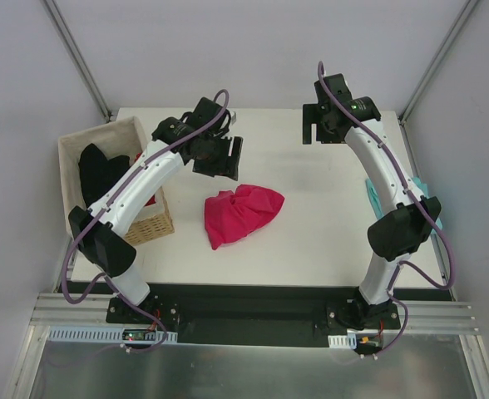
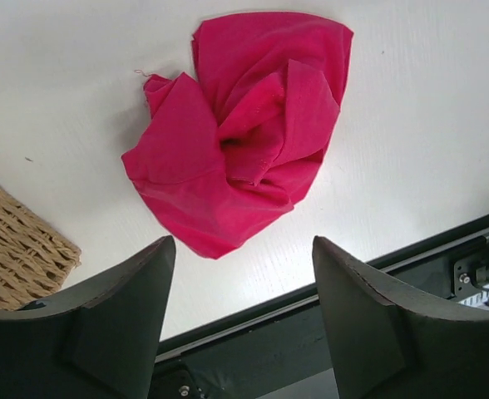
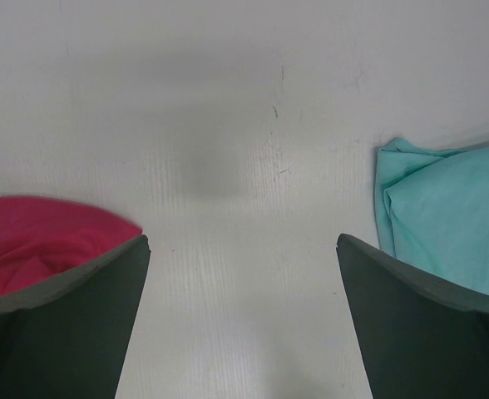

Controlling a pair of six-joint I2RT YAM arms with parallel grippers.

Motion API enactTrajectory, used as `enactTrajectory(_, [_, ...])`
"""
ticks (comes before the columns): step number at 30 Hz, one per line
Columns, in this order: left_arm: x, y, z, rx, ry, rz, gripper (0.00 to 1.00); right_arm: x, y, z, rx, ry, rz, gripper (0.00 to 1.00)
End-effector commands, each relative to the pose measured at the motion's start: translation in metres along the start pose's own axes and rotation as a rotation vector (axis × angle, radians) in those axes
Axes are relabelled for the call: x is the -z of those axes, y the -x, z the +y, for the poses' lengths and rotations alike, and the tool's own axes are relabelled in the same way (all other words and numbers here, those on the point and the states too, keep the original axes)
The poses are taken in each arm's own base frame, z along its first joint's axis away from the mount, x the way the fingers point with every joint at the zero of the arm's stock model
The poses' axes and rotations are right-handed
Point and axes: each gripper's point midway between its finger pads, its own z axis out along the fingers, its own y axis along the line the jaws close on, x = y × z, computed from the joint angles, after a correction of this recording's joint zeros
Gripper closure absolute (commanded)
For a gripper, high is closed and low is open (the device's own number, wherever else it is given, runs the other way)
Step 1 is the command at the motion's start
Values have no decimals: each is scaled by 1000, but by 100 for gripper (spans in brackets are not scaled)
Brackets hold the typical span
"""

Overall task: Fold and stack the t-shirts
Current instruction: Move the tshirt to the center of the board

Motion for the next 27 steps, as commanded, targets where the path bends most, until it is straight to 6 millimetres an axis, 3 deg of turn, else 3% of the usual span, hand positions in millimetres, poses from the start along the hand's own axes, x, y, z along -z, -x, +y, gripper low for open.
enactTrajectory(1, [0,3,9,17,58,-12,35,3,4,-3,15,-13,-12,0])
enactTrajectory(2, [-5,0,11,24,70,1,39,3,4,-2,17,-12,-10,0])
enactTrajectory(4, [-11,-2,21,45,123,4,58,3,4,-3,22,-12,-10,0])
enactTrajectory(5, [-16,-5,28,53,155,14,60,4,4,-4,24,-15,-12,0])
enactTrajectory(6, [-19,-6,31,64,171,20,72,4,3,-5,28,-18,-10,0])
enactTrajectory(10, [-33,-15,51,175,240,59,100,5,4,-8,36,-29,-15,0])
enactTrajectory(16, [-39,-29,84,296,338,80,100,5,4,-13,36,-37,-14,0])
enactTrajectory(21, [-36,-47,113,439,410,93,100,4,4,-13,36,-31,-10,0])
enactTrajectory(27, [-26,-70,135,544,476,100,100,2,5,-8,30,-12,-6,0])
